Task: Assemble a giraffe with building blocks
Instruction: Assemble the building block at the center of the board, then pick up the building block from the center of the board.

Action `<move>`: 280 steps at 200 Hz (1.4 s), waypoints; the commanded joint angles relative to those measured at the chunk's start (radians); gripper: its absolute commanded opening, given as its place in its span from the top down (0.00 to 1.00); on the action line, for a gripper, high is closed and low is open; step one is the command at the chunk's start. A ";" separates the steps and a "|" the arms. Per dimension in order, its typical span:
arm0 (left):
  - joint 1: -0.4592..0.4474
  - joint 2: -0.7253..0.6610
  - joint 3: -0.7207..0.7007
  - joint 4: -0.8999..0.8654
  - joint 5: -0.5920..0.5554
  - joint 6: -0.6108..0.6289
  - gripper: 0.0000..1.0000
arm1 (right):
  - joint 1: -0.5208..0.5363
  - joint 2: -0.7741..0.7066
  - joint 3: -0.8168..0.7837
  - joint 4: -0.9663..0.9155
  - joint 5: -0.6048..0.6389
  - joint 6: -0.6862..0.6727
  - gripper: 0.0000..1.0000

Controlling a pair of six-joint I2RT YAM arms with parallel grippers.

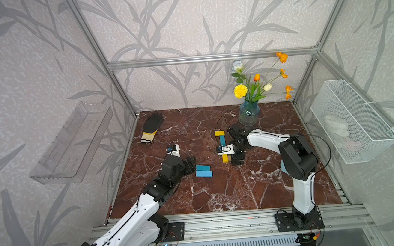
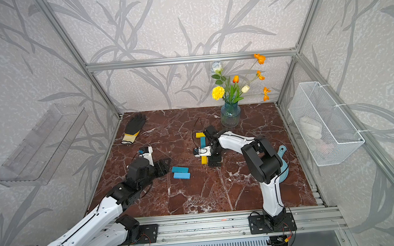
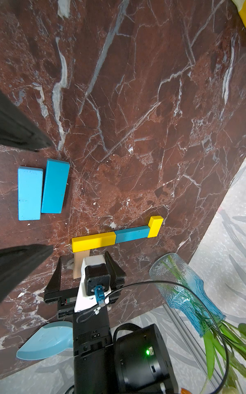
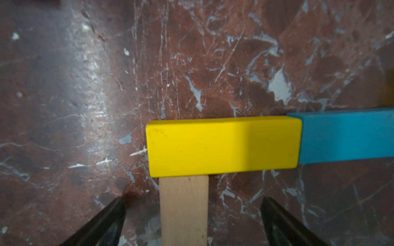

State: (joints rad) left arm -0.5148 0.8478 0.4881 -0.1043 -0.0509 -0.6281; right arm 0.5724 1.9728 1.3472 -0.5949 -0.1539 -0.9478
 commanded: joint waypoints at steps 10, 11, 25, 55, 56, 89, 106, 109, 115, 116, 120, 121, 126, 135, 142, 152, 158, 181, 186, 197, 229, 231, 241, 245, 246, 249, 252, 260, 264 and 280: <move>0.005 -0.013 -0.005 -0.019 -0.012 0.008 0.29 | 0.059 -0.234 -0.043 0.123 0.083 0.107 0.01; 0.006 -0.013 -0.004 -0.019 -0.012 0.008 0.29 | 0.062 -0.244 -0.048 0.134 0.089 0.110 0.01; 0.005 -0.019 -0.009 -0.020 -0.017 0.007 0.28 | 0.118 -0.410 -0.134 0.272 0.162 0.153 0.01; 0.005 -0.019 -0.032 0.005 -0.023 -0.004 0.29 | 0.244 -0.623 -0.306 0.639 0.478 0.588 0.00; 0.006 -0.020 -0.033 0.003 -0.024 -0.004 0.28 | 0.246 -0.628 -0.303 0.631 0.502 0.628 0.01; 0.036 -0.019 -0.017 -0.049 -0.079 -0.045 0.27 | 0.228 -0.601 -0.092 0.063 0.212 0.955 0.01; 0.082 -0.007 -0.007 -0.068 -0.072 -0.080 0.27 | 0.293 -0.535 -0.120 0.040 0.196 0.969 0.01; 0.090 -0.003 -0.006 -0.069 -0.070 -0.088 0.27 | 0.302 -0.521 -0.124 0.042 0.190 0.971 0.01; 0.111 0.001 -0.010 -0.068 -0.061 -0.108 0.27 | 0.322 -0.488 -0.127 0.042 0.179 0.970 0.01; 0.115 0.002 -0.011 -0.066 -0.059 -0.112 0.27 | 0.325 -0.482 -0.127 0.042 0.177 0.968 0.01; 0.129 0.005 -0.017 -0.061 -0.052 -0.123 0.27 | 0.339 -0.458 -0.126 0.046 0.171 0.962 0.01; 0.133 0.006 -0.017 -0.061 -0.051 -0.128 0.27 | 0.343 -0.452 -0.125 0.047 0.170 0.960 0.01; 0.148 0.007 -0.023 -0.056 -0.043 -0.147 0.27 | 0.366 -0.422 -0.121 0.050 0.180 0.951 0.01; 0.176 0.010 -0.039 -0.045 -0.034 -0.181 0.27 | 0.411 -0.366 -0.098 0.046 0.222 0.929 0.01; 0.195 0.007 -0.051 -0.038 -0.026 -0.203 0.27 | 0.439 -0.320 -0.075 0.036 0.232 0.904 0.01; 0.217 -0.002 -0.067 -0.035 -0.019 -0.223 0.27 | 0.484 -0.247 -0.034 0.008 0.225 0.874 0.01; 0.227 -0.011 -0.074 -0.036 -0.018 -0.228 0.27 | 0.502 -0.202 -0.006 -0.010 0.217 0.865 0.01; 0.242 -0.049 -0.086 -0.048 -0.026 -0.210 0.27 | 0.519 -0.071 0.060 -0.031 0.186 0.837 0.01; 0.243 -0.055 -0.087 -0.053 -0.027 -0.205 0.27 | 0.518 -0.050 0.072 -0.030 0.198 0.837 0.00; 0.243 -0.063 -0.088 -0.058 -0.024 -0.200 0.27 | 0.517 -0.007 0.106 -0.039 0.223 0.832 0.07; 0.245 -0.076 -0.092 -0.047 -0.009 -0.198 0.27 | 0.514 0.117 0.235 -0.112 0.313 0.845 0.15; 0.245 -0.076 -0.092 -0.046 -0.009 -0.197 0.27 | 0.512 0.125 0.242 -0.118 0.319 0.848 0.15; 0.245 -0.081 -0.091 -0.046 -0.007 -0.193 0.27 | 0.505 0.157 0.273 -0.143 0.329 0.863 0.17; 0.246 -0.081 -0.090 -0.046 -0.007 -0.190 0.27 | 0.500 0.167 0.287 -0.152 0.327 0.872 0.18; 0.246 -0.081 -0.089 -0.047 -0.007 -0.190 0.27 | 0.500 0.169 0.289 -0.155 0.327 0.874 0.18; 0.246 -0.081 -0.089 -0.048 -0.006 -0.188 0.27 | 0.495 0.176 0.296 -0.160 0.324 0.882 0.20; 0.246 -0.082 -0.089 -0.049 -0.006 -0.187 0.27 | 0.489 0.183 0.304 -0.167 0.320 0.892 0.21; 0.246 -0.084 -0.089 -0.051 -0.006 -0.184 0.28 | 0.475 0.194 0.314 -0.177 0.294 0.911 0.24; 0.246 -0.085 -0.088 -0.052 -0.006 -0.183 0.28 | 0.469 0.198 0.316 -0.179 0.285 0.923 0.25; 0.246 -0.092 -0.090 -0.053 -0.004 -0.179 0.28 | 0.457 0.201 0.312 -0.183 0.257 0.963 0.28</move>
State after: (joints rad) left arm -0.2737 0.7753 0.4084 -0.1570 -0.0647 -0.8219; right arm 1.0576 2.1593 1.6421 -0.7017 0.1265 -0.0544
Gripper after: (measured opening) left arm 0.725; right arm 0.729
